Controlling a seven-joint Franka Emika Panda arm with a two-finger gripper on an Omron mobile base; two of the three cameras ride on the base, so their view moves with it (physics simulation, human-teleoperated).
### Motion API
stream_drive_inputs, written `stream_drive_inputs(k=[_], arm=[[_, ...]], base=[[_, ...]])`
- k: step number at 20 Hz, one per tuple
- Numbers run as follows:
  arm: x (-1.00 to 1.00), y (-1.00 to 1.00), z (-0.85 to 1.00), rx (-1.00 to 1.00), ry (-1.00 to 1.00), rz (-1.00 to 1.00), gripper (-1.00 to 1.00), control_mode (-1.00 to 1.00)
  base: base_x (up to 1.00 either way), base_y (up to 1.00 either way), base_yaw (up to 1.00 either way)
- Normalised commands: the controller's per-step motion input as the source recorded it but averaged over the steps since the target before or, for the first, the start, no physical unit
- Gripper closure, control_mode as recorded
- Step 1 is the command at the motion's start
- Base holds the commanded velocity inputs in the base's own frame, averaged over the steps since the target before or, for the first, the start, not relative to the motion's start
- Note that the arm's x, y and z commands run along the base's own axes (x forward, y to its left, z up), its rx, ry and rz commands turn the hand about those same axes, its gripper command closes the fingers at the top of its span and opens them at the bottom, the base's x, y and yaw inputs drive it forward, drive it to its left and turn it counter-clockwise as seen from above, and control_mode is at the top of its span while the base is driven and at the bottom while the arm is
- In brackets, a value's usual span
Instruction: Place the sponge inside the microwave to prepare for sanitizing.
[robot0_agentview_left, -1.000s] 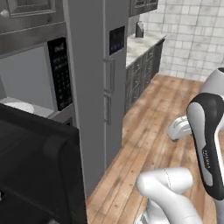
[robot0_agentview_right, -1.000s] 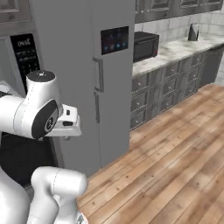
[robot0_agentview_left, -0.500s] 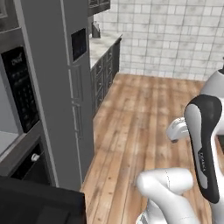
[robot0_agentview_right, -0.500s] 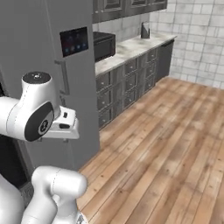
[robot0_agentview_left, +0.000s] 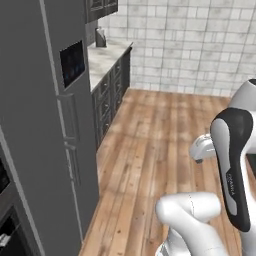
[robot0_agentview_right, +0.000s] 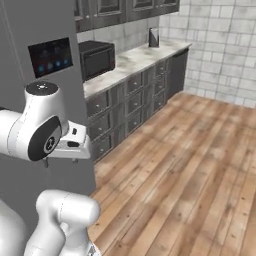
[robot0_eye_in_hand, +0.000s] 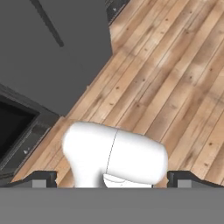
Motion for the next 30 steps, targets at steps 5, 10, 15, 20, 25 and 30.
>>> stream_drive_inputs(k=[5,10,15,20,25,30], arm=[[0.00,0.00,0.00,0.00,0.00,0.00,-1.00,1.00],[0.00,0.00,0.00,0.00,0.00,0.00,-1.00,1.00],[0.00,0.00,0.00,0.00,0.00,0.00,-1.00,1.00],[0.00,0.00,0.00,0.00,0.00,0.00,-1.00,1.00],[0.00,0.00,0.00,0.00,0.00,0.00,-1.00,1.00],[0.00,0.00,0.00,0.00,0.00,0.00,-1.00,1.00]], base=[[0.94,-0.21,0.02],[0.94,-0.20,0.03],[0.94,-0.14,0.10],[0.92,-0.01,0.25],[0.83,0.00,0.38],[0.78,0.00,0.44]])
